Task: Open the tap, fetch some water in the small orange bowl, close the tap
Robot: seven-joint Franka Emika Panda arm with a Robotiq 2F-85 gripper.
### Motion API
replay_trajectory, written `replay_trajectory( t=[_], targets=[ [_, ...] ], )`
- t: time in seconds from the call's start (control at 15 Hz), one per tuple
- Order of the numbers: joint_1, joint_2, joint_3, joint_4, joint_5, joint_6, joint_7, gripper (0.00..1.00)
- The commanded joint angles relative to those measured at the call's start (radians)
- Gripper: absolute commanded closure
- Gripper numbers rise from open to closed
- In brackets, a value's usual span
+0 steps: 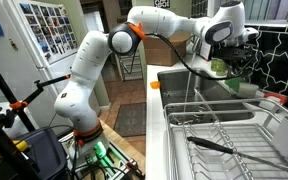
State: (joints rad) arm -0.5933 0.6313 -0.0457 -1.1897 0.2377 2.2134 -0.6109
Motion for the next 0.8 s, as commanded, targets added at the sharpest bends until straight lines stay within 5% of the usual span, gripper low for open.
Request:
replay_trajectory(
  t=[0.0, 0.4, 0.73],
  targets=[
    [0.001, 0.003, 0.075, -0.016, 0.092, -0.025, -0.021, 0.45],
    [-0.005, 0.007, 0.097, -0.013, 0.09, -0.025, -0.045, 0.01],
    [0.022, -0.035, 0.033, -0.047, -0.016, -0.012, -0.014, 0.0]
  ],
)
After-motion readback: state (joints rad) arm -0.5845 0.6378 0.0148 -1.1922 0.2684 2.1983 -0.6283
